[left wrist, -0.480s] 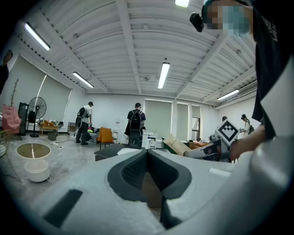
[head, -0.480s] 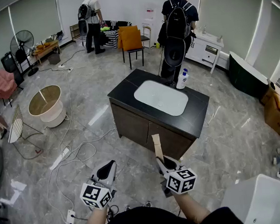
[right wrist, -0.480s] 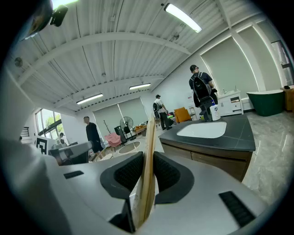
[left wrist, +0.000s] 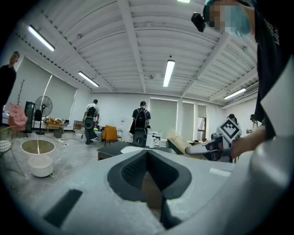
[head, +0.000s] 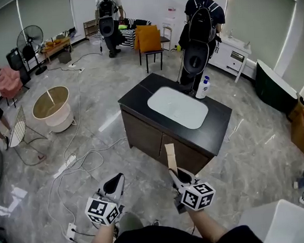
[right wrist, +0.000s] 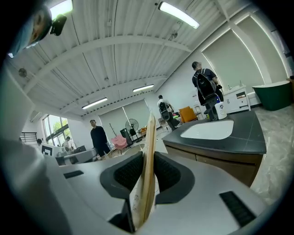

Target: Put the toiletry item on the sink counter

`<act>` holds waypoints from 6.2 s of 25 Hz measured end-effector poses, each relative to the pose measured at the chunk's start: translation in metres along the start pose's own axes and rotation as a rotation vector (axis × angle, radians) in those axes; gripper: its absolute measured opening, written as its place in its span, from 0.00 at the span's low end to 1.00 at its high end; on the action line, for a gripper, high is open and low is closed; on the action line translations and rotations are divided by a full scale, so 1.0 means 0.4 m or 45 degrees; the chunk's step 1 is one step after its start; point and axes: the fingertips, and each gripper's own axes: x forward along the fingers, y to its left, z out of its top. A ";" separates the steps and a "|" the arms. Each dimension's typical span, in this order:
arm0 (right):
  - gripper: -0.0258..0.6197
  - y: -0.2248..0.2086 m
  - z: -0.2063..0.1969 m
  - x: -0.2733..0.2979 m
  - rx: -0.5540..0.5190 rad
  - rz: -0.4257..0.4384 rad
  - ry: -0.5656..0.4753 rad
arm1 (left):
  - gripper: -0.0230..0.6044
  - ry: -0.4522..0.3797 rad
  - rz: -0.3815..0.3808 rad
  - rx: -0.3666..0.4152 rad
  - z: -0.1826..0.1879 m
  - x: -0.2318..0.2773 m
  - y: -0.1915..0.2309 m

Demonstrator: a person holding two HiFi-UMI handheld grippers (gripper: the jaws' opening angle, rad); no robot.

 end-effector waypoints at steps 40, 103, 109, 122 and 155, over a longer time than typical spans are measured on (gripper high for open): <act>0.16 0.060 0.136 0.682 0.119 -0.365 -0.145 | 0.05 0.033 -0.319 0.019 0.085 0.267 0.740; 0.16 -0.663 0.391 1.465 0.242 -0.746 -0.048 | 0.05 0.106 -0.677 0.087 0.155 1.292 1.149; 0.16 -0.739 0.380 1.534 0.242 -0.833 0.003 | 0.05 0.127 -0.707 0.090 0.142 1.346 1.208; 0.17 -0.889 0.388 1.719 0.233 -0.881 0.207 | 0.05 0.153 -0.715 0.068 0.126 1.413 1.296; 0.32 -0.980 0.355 1.757 0.446 -0.906 0.254 | 0.05 0.192 -0.691 0.045 0.095 1.439 1.320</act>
